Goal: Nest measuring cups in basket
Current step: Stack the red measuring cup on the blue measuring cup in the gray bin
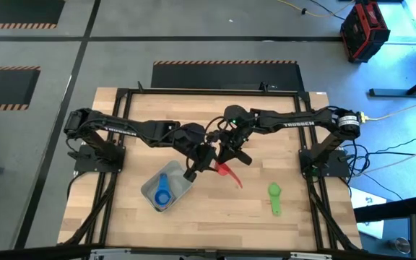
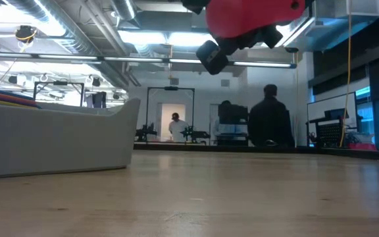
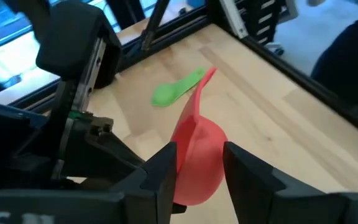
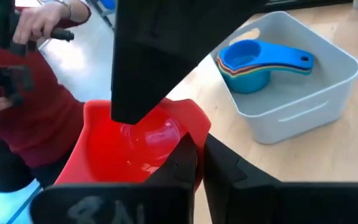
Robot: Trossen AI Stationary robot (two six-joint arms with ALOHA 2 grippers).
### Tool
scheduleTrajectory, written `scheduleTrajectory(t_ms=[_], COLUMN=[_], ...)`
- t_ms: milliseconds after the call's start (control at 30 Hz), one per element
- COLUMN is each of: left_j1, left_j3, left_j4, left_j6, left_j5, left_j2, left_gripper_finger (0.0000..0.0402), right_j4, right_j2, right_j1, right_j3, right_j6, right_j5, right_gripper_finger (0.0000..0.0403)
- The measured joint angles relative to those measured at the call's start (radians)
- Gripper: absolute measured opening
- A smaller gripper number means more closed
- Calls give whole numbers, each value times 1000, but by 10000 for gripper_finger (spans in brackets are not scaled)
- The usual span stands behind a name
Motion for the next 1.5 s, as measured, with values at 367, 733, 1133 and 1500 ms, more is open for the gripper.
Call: scheduleTrajectory(t_ms=[367,733,1133,1500], left_j1=[2,2,10,10], left_j3=[1,1,1,0], left_j4=[3,8,47,75], left_j6=[-51,-48,-47,-48], left_j5=[65,119,141,146], left_j2=[-1,-3,-4,-1], left_gripper_finger=[124,122,71,37], right_j4=[34,76,83,56], right_j2=[0,0,0,0], right_j1=[14,16,14,13], right_j3=[0,-2,-2,-1], right_j6=[123,298,335,299], right_j5=[-35,-73,-110,-130], right_gripper_finger=[17,17,17,17])
